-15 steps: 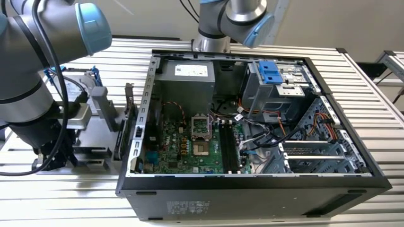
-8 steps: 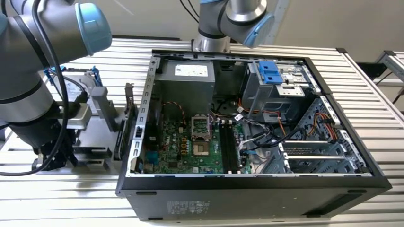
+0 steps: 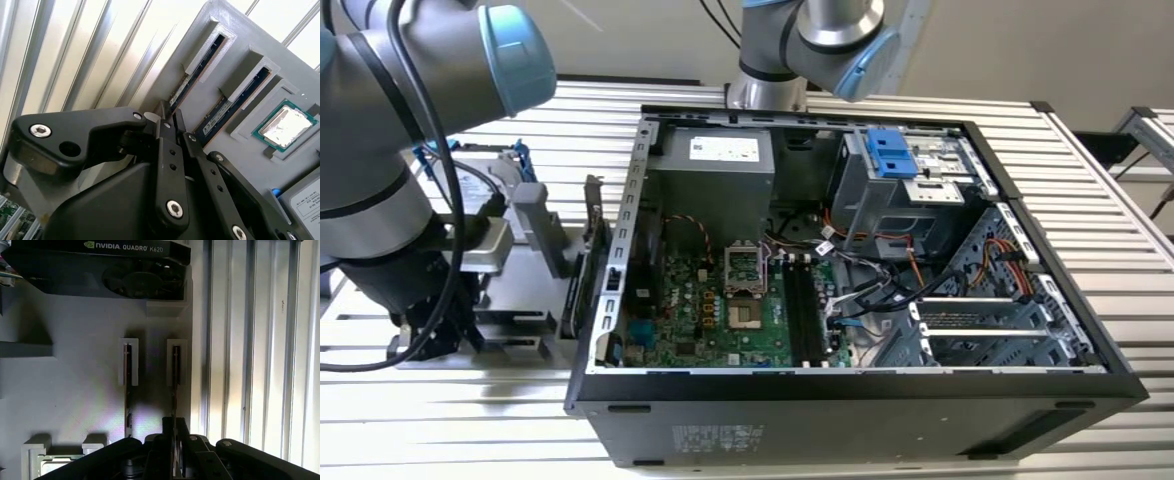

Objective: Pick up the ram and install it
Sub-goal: 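Pick up the ram and move it above insertion slot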

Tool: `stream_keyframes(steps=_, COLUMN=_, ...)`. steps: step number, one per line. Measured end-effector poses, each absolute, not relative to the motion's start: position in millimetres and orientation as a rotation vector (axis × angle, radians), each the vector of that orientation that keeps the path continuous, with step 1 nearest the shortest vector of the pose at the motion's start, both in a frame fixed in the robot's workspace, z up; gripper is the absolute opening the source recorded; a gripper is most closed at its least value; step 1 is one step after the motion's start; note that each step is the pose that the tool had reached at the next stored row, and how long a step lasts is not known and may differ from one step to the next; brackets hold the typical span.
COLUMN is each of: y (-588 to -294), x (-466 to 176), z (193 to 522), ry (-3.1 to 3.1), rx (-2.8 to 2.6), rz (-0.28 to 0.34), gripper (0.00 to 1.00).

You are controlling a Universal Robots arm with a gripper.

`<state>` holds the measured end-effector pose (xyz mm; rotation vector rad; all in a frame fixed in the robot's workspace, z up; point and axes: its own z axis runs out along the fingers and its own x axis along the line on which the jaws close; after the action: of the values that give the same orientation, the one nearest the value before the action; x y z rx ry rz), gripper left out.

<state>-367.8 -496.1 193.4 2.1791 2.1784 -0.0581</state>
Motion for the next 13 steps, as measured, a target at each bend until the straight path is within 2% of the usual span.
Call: stream_keyframes(steps=13, y=-496.1, x=-367.8, z=198.2, ry=2.178, rx=2.179, rz=-0.058, gripper=0.00)
